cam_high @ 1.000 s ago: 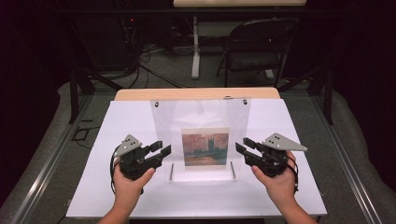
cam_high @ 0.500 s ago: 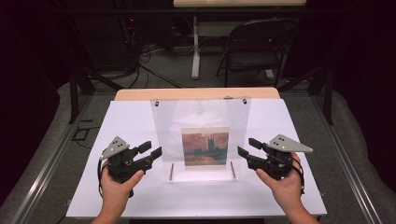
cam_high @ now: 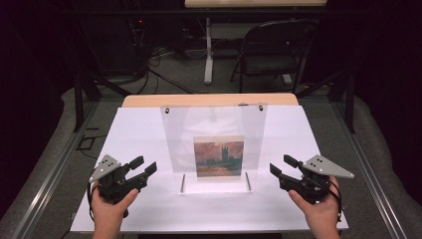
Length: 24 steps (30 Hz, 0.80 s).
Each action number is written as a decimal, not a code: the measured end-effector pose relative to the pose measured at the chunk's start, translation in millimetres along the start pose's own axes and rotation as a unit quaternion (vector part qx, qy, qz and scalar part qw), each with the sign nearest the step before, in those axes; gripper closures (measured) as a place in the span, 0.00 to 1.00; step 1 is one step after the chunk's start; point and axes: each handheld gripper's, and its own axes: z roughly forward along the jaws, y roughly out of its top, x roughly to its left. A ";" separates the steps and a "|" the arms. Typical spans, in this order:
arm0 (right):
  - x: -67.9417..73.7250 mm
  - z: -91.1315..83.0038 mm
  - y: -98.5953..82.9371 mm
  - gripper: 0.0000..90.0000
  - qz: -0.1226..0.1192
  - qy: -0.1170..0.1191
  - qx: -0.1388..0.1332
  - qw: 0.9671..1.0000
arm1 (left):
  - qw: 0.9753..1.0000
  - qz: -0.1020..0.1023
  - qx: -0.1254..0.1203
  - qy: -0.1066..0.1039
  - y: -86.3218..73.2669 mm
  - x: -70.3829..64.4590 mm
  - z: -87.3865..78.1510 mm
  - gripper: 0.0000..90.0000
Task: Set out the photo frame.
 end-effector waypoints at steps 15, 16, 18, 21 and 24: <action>-10.1 21.7 -47.3 0.45 -0.005 -0.026 0.033 0.999 | 0.999 -0.002 0.037 0.025 -49.7 22.5 16.8 0.46; -11.1 23.1 -50.5 0.45 -0.007 -0.028 0.036 0.999 | 0.999 0.001 0.038 0.027 -51.3 22.9 18.2 0.46; -14.0 26.0 -56.2 0.45 -0.006 -0.028 0.043 0.999 | 0.999 0.004 0.039 0.024 -53.8 24.7 20.4 0.46; -16.1 28.0 -61.3 0.45 0.003 -0.025 0.051 0.998 | 0.999 0.005 0.041 0.023 -56.0 27.3 22.7 0.45; -17.8 30.6 -66.4 0.45 -0.002 -0.025 0.053 0.998 | 0.999 0.013 0.043 0.026 -59.2 27.5 24.9 0.45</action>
